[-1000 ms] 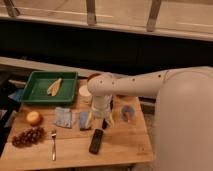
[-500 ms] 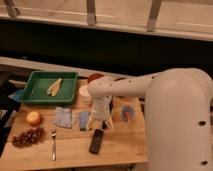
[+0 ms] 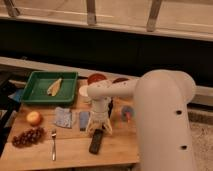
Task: Place eraser in red bowl
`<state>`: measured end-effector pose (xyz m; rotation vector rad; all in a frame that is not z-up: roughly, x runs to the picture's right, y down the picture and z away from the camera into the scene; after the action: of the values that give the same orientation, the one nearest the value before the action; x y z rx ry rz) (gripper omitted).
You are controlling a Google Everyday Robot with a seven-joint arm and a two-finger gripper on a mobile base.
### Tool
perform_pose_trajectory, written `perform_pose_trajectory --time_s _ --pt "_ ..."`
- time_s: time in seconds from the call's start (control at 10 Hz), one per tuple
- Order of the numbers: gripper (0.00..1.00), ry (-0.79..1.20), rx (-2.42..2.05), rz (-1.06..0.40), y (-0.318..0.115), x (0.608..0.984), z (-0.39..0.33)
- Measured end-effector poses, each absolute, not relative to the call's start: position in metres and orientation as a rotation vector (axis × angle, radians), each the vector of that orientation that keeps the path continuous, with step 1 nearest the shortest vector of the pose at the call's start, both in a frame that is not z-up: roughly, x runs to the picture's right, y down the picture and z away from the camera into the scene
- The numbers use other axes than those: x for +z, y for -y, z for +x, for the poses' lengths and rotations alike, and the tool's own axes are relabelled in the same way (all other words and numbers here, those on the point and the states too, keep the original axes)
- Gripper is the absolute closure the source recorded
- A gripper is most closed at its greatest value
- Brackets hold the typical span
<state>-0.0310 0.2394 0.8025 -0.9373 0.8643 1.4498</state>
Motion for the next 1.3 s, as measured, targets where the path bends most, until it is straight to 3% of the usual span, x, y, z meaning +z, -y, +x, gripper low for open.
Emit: perform_pose_trajectory --time_s 0.3,1.0,1.3 --pt "0.27 -0.909 1.443 -0.945 -0.252 0.811 -0.035" --pt "0.95 -0.909 1.466 -0.898 -0.246 0.800 -0.032" --pt "1.00 -0.849 1.517 -0.816 -0.211 0.776 -0.017"
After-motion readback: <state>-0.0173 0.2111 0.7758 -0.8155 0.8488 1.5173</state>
